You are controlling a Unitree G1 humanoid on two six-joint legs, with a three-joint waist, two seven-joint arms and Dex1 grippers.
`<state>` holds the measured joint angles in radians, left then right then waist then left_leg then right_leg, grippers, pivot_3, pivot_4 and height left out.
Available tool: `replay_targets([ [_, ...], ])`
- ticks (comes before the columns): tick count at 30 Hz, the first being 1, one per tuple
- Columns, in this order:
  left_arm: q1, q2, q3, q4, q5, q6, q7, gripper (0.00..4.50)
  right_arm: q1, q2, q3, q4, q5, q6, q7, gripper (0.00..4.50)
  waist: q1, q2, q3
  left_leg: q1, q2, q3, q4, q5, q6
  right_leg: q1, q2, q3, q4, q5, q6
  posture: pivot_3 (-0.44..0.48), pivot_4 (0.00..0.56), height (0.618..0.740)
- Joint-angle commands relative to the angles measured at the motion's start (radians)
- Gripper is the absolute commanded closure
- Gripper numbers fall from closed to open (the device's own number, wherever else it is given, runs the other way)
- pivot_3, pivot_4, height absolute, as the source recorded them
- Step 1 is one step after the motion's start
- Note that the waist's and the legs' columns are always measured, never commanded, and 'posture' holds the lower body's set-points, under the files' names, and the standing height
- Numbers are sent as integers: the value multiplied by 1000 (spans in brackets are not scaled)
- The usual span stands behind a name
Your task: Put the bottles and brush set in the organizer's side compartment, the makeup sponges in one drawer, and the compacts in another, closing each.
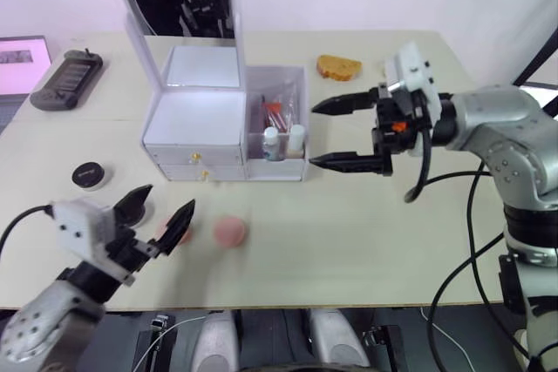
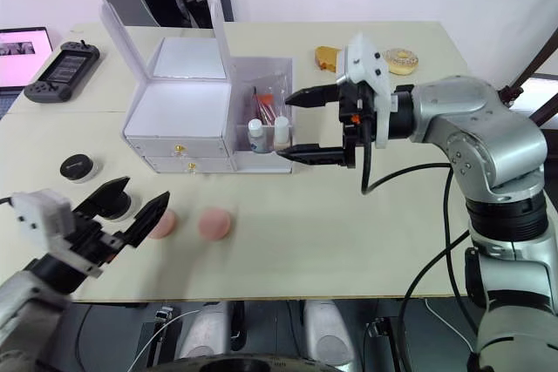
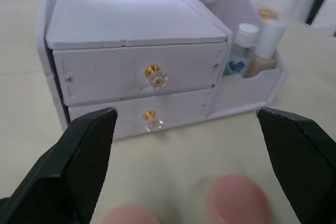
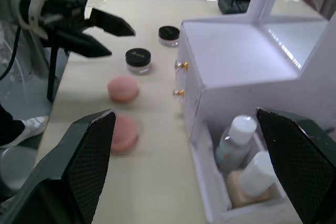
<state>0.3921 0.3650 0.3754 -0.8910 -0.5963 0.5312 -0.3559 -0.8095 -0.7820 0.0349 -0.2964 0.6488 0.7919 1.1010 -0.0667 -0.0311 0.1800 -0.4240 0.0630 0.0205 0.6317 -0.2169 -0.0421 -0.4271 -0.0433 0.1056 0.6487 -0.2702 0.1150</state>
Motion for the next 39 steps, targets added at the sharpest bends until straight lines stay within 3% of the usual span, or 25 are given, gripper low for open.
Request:
replay_targets([
  [1, -42, -21, -107, 65, 156, -77, 65, 39, -22, -10, -6, -28, -3, -1, -11, 0, -1, 0, 0, 0, 0, 0, 0, 0, 0, 0, 0, 0, -1, 0, 0, 0, 150, 740],
  [6, -144, -75, -208, 192, 272, -156, 117, 39, -34, -21, -6, -39, -5, 6, -22, 0, -1, 0, 0, 0, 0, 0, 0, 0, 0, 0, 0, 0, -1, 0, 0, 0, 150, 740],
  [7, -164, -92, -218, 217, 277, -175, 122, 272, -38, -22, -6, -38, -7, 6, -26, 0, -1, 0, 0, 0, 0, 0, 0, 0, 0, 0, 0, 0, -1, 0, 0, 0, 150, 740],
  [9, -197, -116, -241, 264, 296, -206, 127, 849, -48, -21, -9, -37, -7, 16, -43, 0, 0, 0, 0, -1, 0, 0, 0, 0, 0, 0, 0, 0, -1, 0, 0, 0, 150, 740],
  [15, -236, -161, -267, 316, 346, -251, 158, 3931, -57, -28, -15, -50, 7, 42, -56, 0, 1, 0, 0, -1, 0, 0, 0, 0, 0, 0, 0, 0, -1, 1, 2, 0, 150, 740],
  [27, -290, -176, -266, 331, 320, -248, 148, 3931, -69, -36, -27, -62, 25, 75, -77, 0, 2, 0, 0, -1, 0, 0, 0, 0, 0, 0, 0, 0, -1, 1, 3, 0, 150, 740],
  [30, -280, -186, -264, 317, 301, -251, 146, 3180, -68, -35, -24, -61, 23, 72, -78, 0, 3, 0, 0, -1, 0, 0, 0, 0, 0, 0, 0, 0, -1, 1, 3, 0, 150, 740],
  [33, -276, -192, -274, 305, 306, -250, 150, 1766, -69, -33, -19, -56, 20, 69, -80, 0, 3, 0, 0, -1, 0, 0, 0, 0, 0, 0, 0, 0, -1, 1, 3, 0, 150, 740],
  [39, -289, -211, -294, 293, 326, -252, 170, 1766, -80, -22, -14, -48, 19, 72, -91, 0, 2, 0, 0, -1, 0, 0, 0, 0, 0, 0, 0, 0, -1, 1, 2, 0, 150, 740],
])
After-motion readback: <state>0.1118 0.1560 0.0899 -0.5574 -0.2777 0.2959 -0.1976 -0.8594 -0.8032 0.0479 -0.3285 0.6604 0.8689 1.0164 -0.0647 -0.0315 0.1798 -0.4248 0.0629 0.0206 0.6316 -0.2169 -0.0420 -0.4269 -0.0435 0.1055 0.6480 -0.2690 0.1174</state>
